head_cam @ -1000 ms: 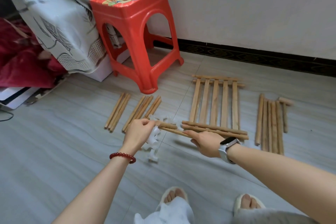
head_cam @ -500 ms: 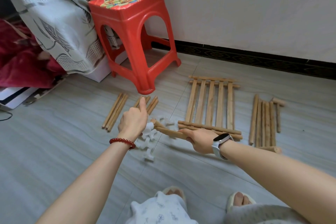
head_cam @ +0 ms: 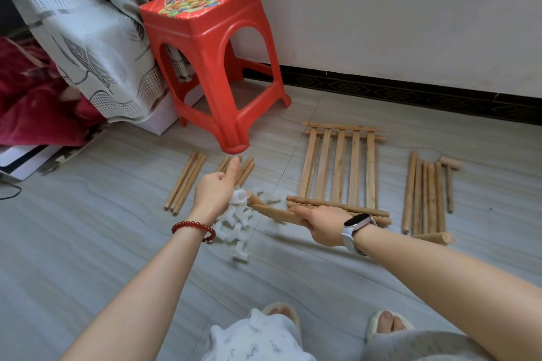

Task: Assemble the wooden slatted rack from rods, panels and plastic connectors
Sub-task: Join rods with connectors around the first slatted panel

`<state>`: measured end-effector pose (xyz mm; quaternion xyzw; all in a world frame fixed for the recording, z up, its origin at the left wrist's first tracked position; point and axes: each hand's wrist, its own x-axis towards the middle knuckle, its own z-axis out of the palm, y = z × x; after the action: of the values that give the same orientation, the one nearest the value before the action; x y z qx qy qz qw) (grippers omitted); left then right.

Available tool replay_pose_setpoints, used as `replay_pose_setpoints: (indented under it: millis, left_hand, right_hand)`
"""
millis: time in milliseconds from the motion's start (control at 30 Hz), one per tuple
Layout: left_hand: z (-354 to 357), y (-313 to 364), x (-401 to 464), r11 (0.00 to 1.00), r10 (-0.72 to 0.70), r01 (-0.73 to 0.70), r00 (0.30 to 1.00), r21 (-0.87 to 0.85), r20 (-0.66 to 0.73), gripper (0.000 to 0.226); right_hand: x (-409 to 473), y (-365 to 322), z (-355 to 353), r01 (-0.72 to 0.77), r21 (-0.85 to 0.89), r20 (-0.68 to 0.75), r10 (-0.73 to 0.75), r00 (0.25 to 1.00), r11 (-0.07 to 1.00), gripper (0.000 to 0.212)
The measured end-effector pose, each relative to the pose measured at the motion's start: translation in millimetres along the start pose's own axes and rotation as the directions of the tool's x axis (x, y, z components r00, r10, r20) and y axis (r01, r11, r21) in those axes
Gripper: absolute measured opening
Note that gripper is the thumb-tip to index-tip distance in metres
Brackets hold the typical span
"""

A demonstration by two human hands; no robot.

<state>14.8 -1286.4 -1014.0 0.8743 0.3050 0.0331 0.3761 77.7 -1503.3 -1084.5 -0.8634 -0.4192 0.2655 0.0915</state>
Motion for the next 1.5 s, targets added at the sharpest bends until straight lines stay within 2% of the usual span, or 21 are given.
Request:
replay_pose_setpoints:
  millis: [333,567,700,900,1033,1200,1333,1367,1433,1500]
  left_hand:
    - [11,3,7,0.998,-0.048,0.047,0.998,0.044,0.031,0.060]
    - [14,2,9,0.968,0.002,0.010,0.999,0.250,-0.047,0.061]
    - [16,-6,4,0.999,-0.050,0.050,0.999,0.010,-0.008,0.054]
    - [27,9,8,0.959,-0.199,0.207,0.978,-0.192,0.060,0.040]
    - [32,27,26,0.949,-0.171,0.189,0.981,-0.253,0.090,0.036]
    - [44,39,42,0.963,-0.122,0.145,0.986,-0.229,0.111,0.029]
    - [48,48,54,0.933,-0.169,0.211,0.972,-0.292,0.164,0.021]
    - [49,47,55,0.945,-0.139,0.181,0.976,-0.271,0.165,0.016]
    - [54,40,56,0.958,-0.056,0.089,0.990,-0.271,0.127,0.026]
    - [60,31,50,0.947,-0.006,0.035,0.996,-0.318,0.091,0.025]
  right_hand:
    - [-3,-3,1,-0.053,0.015,0.037,0.053,0.998,0.998,0.043]
    - [-6,-20,0,-0.029,0.018,0.047,0.028,0.998,0.999,0.035]
    - [-12,-23,4,-0.022,0.028,0.018,0.022,1.000,0.999,0.026]
    - [-15,-10,-3,-0.034,-0.002,-0.029,0.034,0.999,0.999,0.034]
    - [-13,0,-14,-0.030,-0.037,-0.042,0.029,0.999,0.999,0.029]
    - [-11,10,-23,-0.027,-0.003,-0.094,0.026,0.995,1.000,0.030]
    - [-6,15,-24,-0.047,0.005,-0.087,0.047,0.995,0.999,0.022]
    - [-5,16,-23,-0.046,-0.002,-0.089,0.046,0.995,0.999,0.022]
    - [-4,18,-21,-0.040,-0.014,-0.090,0.038,0.995,0.999,0.023]
    - [-5,19,-20,-0.037,-0.018,-0.102,0.035,0.994,0.999,0.025]
